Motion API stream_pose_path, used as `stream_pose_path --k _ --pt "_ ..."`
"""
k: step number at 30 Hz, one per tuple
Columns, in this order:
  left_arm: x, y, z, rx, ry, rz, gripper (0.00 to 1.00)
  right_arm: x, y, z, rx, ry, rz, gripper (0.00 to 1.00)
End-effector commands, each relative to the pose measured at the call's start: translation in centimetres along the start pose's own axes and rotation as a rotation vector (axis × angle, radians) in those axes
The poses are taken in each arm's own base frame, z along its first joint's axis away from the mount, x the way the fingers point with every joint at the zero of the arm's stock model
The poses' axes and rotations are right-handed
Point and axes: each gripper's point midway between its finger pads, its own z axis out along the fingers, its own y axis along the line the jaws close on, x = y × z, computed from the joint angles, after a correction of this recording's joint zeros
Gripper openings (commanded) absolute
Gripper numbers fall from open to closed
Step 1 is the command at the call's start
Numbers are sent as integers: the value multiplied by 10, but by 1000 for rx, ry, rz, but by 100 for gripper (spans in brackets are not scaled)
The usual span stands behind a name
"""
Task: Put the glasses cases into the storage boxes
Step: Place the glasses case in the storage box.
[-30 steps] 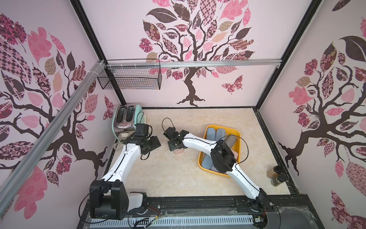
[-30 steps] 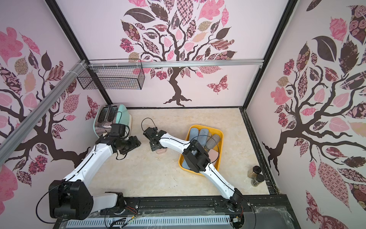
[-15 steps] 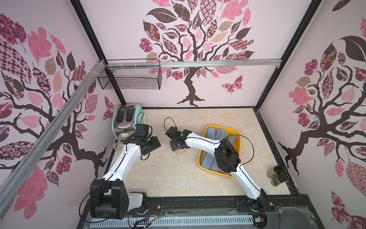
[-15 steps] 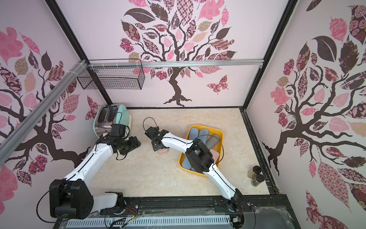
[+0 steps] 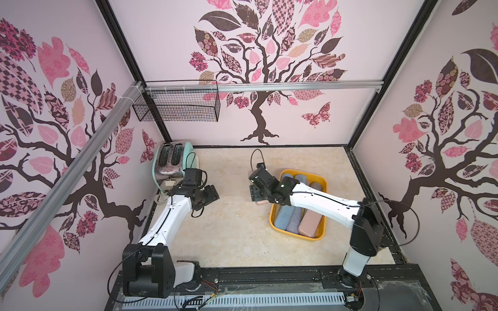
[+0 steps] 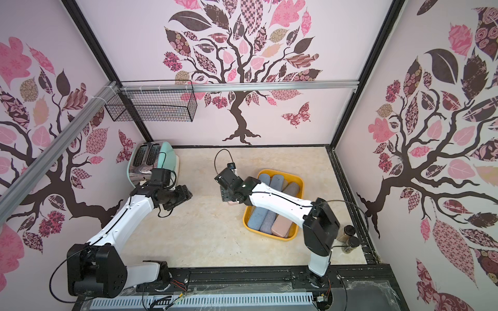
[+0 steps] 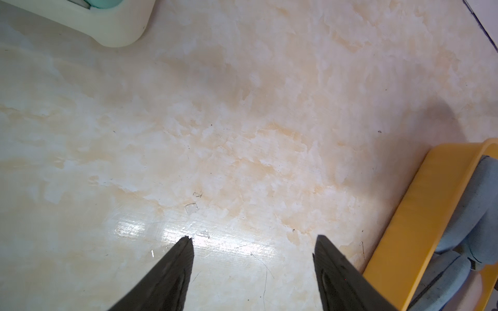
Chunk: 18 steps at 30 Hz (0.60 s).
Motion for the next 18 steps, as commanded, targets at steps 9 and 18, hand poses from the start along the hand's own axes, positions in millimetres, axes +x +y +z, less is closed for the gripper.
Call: stream_pose_path --k 9,18 --pt "11 -4 12 22 44 24 73 21 -87 -82 131 -113 146 60" --pt "16 -10 17 39 70 31 73 62 -128 -82 236 -88 264 59"
